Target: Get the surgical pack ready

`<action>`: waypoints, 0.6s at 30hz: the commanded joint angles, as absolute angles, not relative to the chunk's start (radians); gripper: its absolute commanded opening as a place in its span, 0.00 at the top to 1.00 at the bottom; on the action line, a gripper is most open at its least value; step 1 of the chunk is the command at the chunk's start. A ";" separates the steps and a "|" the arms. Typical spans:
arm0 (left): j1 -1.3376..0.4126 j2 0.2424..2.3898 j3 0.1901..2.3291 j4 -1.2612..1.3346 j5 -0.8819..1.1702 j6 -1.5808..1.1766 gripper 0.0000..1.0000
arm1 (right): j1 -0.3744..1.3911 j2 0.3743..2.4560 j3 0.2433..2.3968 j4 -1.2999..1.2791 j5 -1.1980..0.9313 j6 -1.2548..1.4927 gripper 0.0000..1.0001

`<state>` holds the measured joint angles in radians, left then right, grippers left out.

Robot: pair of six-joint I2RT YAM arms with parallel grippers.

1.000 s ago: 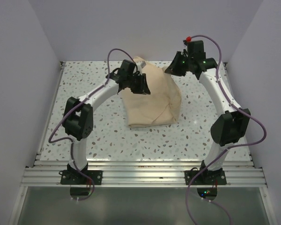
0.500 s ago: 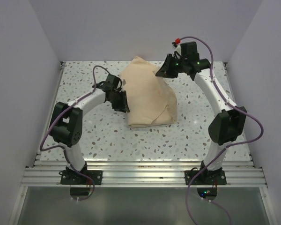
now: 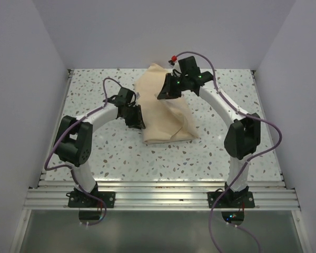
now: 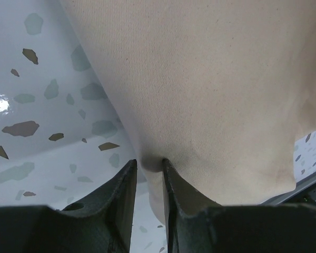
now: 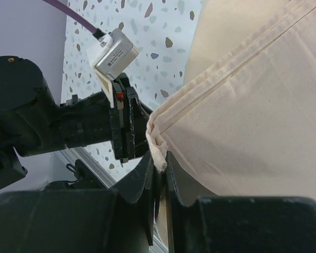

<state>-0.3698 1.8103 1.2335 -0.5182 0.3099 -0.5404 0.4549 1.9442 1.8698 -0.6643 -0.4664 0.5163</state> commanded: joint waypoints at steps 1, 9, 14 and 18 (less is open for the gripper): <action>-0.373 1.772 1.226 -0.462 0.328 -0.566 0.71 | 0.483 1.959 1.921 -0.601 -0.485 0.528 1.00; -0.376 1.766 1.212 -0.451 0.319 -0.580 0.71 | 0.508 2.009 1.919 -0.566 -0.411 0.568 1.00; -0.376 1.738 1.200 -0.459 0.292 -0.589 0.69 | 0.529 2.046 1.924 -0.542 -0.354 0.601 1.00; -0.376 1.687 1.190 -0.479 0.262 -0.584 0.66 | 0.545 2.081 1.940 -0.537 -0.342 0.611 0.98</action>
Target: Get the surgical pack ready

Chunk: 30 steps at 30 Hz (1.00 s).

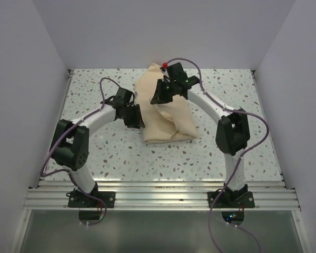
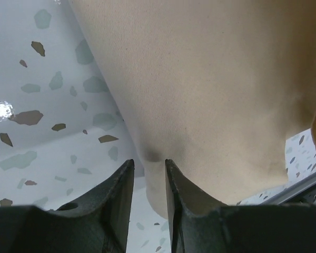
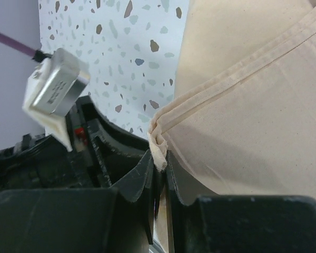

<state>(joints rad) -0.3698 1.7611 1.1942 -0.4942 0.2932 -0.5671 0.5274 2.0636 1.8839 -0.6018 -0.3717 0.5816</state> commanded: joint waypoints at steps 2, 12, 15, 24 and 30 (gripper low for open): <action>-0.374 1.660 1.187 -0.501 0.247 -0.580 0.65 | 0.554 2.097 1.950 -0.535 -0.345 0.614 0.98; -0.347 1.559 1.155 -0.594 0.202 -0.537 0.57 | 0.624 2.166 1.957 -0.554 -0.333 0.609 0.86; -0.325 1.536 1.134 -0.595 0.228 -0.532 0.53 | 0.635 2.183 1.962 -0.563 -0.344 0.612 0.77; -0.227 1.528 1.133 -0.515 0.475 -0.526 0.42 | 0.585 2.160 2.089 -0.695 -0.364 0.564 0.30; -0.222 1.615 1.181 -0.428 0.584 -0.581 0.41 | 0.445 2.063 2.039 -0.744 -0.437 0.536 0.27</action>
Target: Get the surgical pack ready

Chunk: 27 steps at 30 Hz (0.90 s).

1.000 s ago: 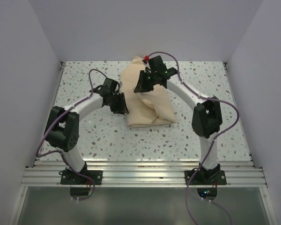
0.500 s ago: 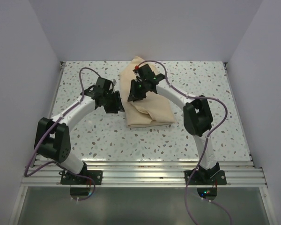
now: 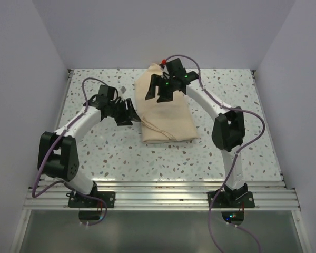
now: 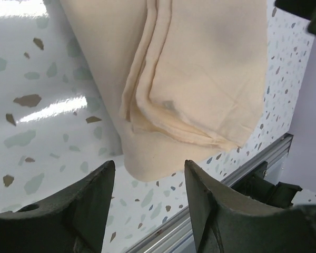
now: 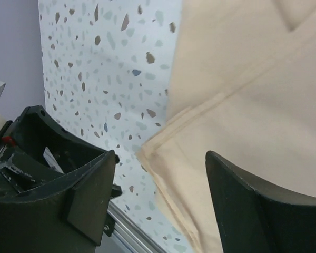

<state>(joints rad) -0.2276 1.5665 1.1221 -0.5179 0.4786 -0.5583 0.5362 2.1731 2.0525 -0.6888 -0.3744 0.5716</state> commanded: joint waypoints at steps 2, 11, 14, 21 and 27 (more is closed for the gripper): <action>-0.221 1.661 1.212 -0.422 0.615 -0.587 0.41 | 0.422 2.031 2.001 -0.787 -0.449 0.500 0.27; -0.215 1.762 1.279 -0.462 0.603 -0.614 0.39 | 0.362 1.844 1.686 -0.742 -0.480 0.422 0.27; -0.215 1.799 1.310 -0.460 0.612 -0.626 0.39 | 0.361 1.825 1.646 -0.742 -0.482 0.403 0.27; -0.215 1.868 1.356 -0.471 0.624 -0.641 0.39 | 0.357 1.812 1.528 -0.727 -0.528 0.397 0.31; -0.215 1.890 1.362 -0.453 0.643 -0.655 0.41 | 0.360 1.821 1.473 -0.712 -0.551 0.391 0.34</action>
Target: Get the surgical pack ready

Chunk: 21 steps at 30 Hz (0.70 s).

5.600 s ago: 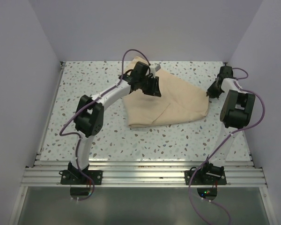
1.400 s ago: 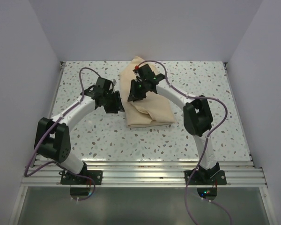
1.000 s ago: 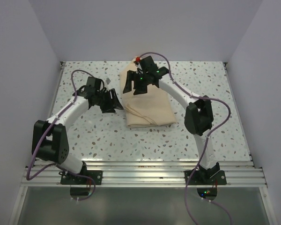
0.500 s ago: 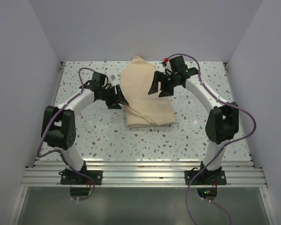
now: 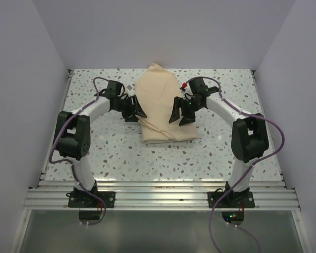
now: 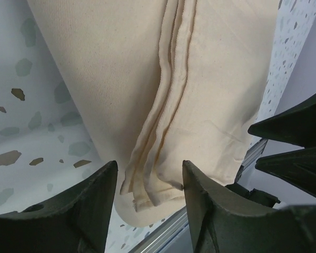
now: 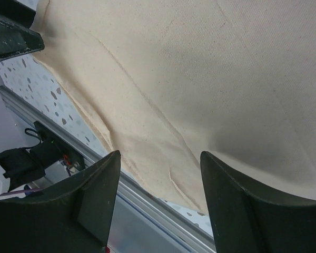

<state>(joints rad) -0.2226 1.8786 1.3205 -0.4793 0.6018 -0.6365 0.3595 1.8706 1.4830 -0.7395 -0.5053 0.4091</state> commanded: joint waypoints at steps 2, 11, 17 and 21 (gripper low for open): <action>-0.215 1.893 1.362 -0.448 0.649 -0.661 0.48 | 0.359 1.822 1.468 -0.712 -0.549 0.390 0.35; -0.218 1.881 1.397 -0.365 0.724 -0.709 1.00 | 0.359 1.812 1.473 -0.727 -0.538 0.376 0.36; -0.225 1.878 1.586 -0.380 0.704 -0.651 1.00 | 0.357 1.799 1.460 -0.730 -0.549 0.377 0.36; -0.222 1.891 1.605 -0.409 0.666 -0.623 1.00 | 0.357 1.798 1.454 -0.732 -0.557 0.376 0.38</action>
<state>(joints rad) -0.2291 1.8908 1.5761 -0.4175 0.6918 -0.6678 0.3595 1.8553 1.4631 -0.7345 -0.5213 0.3931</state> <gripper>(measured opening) 0.026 0.630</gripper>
